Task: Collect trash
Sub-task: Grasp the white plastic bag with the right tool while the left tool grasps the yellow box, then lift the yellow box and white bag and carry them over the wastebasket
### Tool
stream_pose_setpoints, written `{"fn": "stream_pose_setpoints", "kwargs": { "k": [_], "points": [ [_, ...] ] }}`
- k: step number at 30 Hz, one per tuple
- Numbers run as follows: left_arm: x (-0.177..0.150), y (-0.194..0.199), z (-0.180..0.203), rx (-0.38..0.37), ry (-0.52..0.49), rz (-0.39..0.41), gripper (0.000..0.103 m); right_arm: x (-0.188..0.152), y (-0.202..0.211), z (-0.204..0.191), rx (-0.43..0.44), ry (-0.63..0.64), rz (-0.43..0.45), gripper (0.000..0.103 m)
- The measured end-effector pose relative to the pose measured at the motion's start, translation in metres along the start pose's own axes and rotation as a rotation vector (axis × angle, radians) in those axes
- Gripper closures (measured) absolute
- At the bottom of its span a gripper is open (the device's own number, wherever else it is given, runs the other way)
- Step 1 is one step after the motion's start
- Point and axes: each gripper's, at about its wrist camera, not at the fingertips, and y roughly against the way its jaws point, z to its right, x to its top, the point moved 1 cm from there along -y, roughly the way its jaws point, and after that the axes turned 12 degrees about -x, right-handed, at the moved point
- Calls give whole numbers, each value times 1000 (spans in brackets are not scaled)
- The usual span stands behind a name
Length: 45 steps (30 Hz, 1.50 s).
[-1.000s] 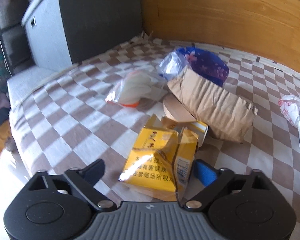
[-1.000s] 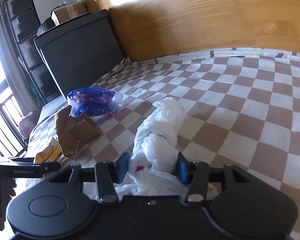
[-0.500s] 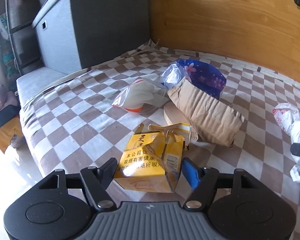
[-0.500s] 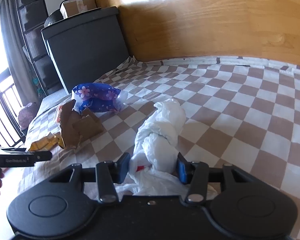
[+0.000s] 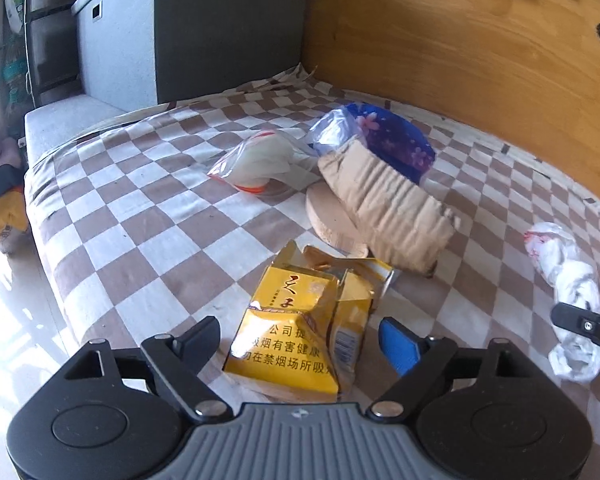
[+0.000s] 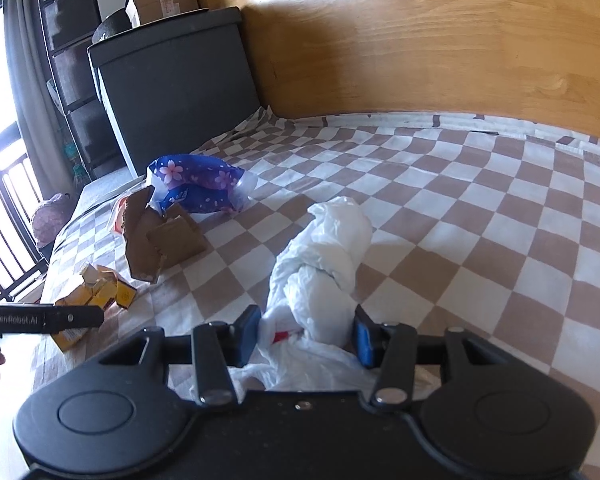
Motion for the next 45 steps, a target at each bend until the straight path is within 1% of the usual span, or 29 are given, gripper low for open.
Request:
{"fn": "stream_pose_setpoints", "kwargs": {
  "k": [1, 2, 3, 6, 9, 10, 11, 13, 16, 18, 23, 28, 31, 36, 40, 45],
  "points": [
    [2, -2, 1, 16, -10, -8, 24, 0, 0, 0, 3, -3, -1, 54],
    [3, -4, 1, 22, -13, -13, 34, 0, -1, 1, 6, -6, -2, 54],
    [3, -4, 1, 21, -10, -8, 39, 0, -1, 2, 8, -8, -2, 54],
    [3, -3, 4, 23, -12, 1, 41, 0, -1, 3, 13, -13, -4, 54],
    [2, 1, 8, 41, -18, 20, 46, 0, 0, 2, 7, -6, -4, 54],
    [2, 3, 8, 42, -14, 29, 56, 0, 0, 1, 2, 1, -3, 54],
    [2, 6, 8, 40, -3, 43, 60, 0, 1, -1, -4, 10, -2, 55],
    [2, 12, 8, 48, 16, 55, 60, 0, 1, -4, -17, 28, 1, 55],
    [-2, 18, 9, 56, 7, 54, 60, 0, 5, -6, -33, 39, -2, 55],
    [-5, 24, 9, 53, 19, 63, 60, 1, 9, -7, -42, 44, 1, 55],
    [-10, 46, 8, 55, 47, 110, 60, 5, 26, -13, -53, 72, 21, 55],
    [-13, 80, 3, 82, 65, 166, 61, 13, 45, -33, -50, 122, 55, 55],
    [-16, 101, -2, 115, 67, 194, 61, 17, 57, -52, -29, 160, 81, 55],
    [-25, 136, -21, 155, 99, 231, 61, 21, 71, -92, 6, 233, 104, 55],
    [-37, 165, -39, 200, 118, 258, 61, 19, 81, -129, 55, 287, 116, 55],
    [-55, 199, -67, 264, 161, 272, 61, 11, 91, -179, 120, 351, 117, 55]
  ]
}}
